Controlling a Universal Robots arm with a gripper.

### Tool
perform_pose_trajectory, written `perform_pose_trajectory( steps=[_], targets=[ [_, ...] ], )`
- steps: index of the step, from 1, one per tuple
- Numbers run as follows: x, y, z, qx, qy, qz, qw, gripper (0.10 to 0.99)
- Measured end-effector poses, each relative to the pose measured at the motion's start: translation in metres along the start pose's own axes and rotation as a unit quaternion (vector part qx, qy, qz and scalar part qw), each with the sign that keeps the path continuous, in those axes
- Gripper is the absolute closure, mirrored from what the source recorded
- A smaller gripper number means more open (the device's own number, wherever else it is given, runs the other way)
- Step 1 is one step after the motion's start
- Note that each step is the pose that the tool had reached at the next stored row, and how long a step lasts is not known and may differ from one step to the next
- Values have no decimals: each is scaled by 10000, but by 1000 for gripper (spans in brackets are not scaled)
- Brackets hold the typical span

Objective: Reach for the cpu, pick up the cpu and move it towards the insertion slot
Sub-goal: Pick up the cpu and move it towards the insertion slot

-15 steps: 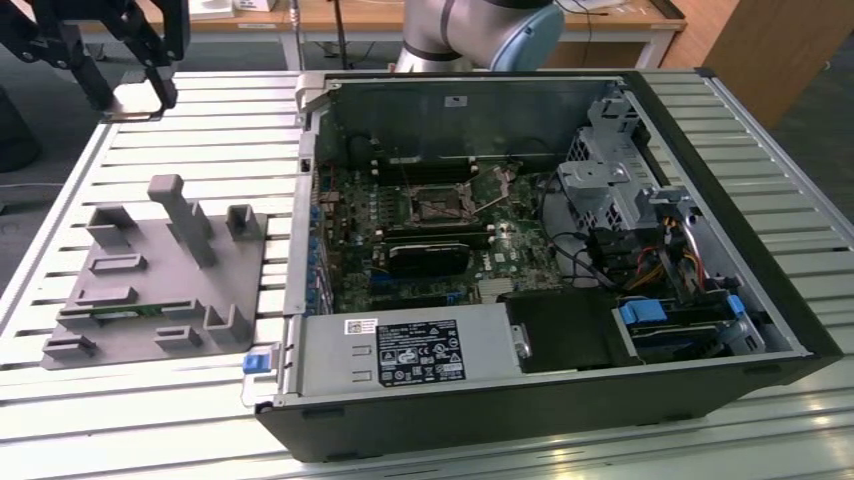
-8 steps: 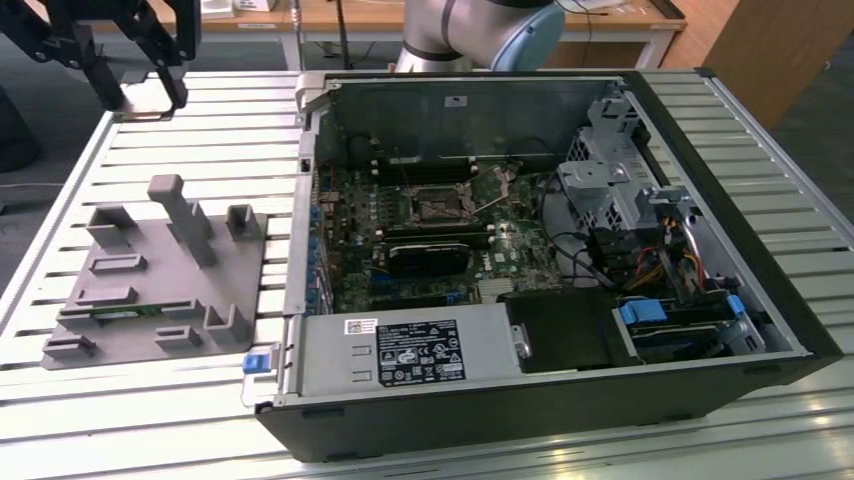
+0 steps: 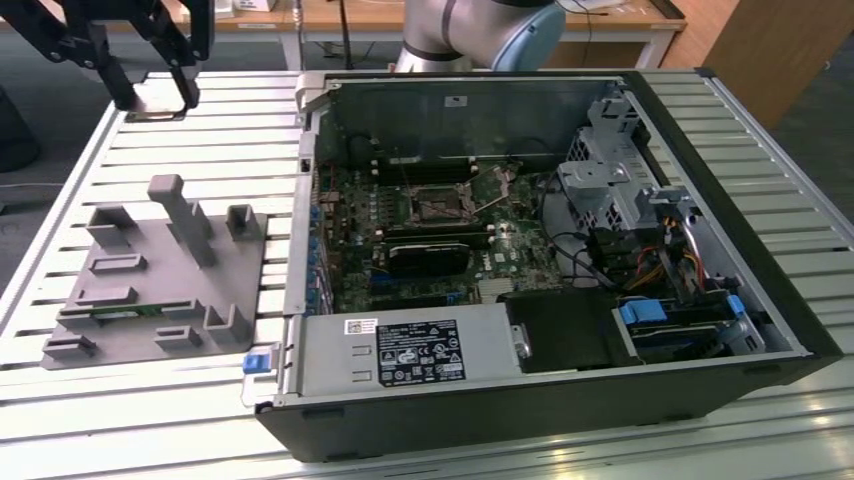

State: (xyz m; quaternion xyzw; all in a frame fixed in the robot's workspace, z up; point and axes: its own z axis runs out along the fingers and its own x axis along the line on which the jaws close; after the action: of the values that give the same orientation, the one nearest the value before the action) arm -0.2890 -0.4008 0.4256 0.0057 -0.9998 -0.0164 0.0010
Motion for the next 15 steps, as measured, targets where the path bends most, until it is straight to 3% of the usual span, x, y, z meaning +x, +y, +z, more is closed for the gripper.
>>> perform_pose_trajectory(
  steps=[15],
  targets=[
    [-327, 24, 0, 0, 0, 0, 10000, 553]
  ],
)
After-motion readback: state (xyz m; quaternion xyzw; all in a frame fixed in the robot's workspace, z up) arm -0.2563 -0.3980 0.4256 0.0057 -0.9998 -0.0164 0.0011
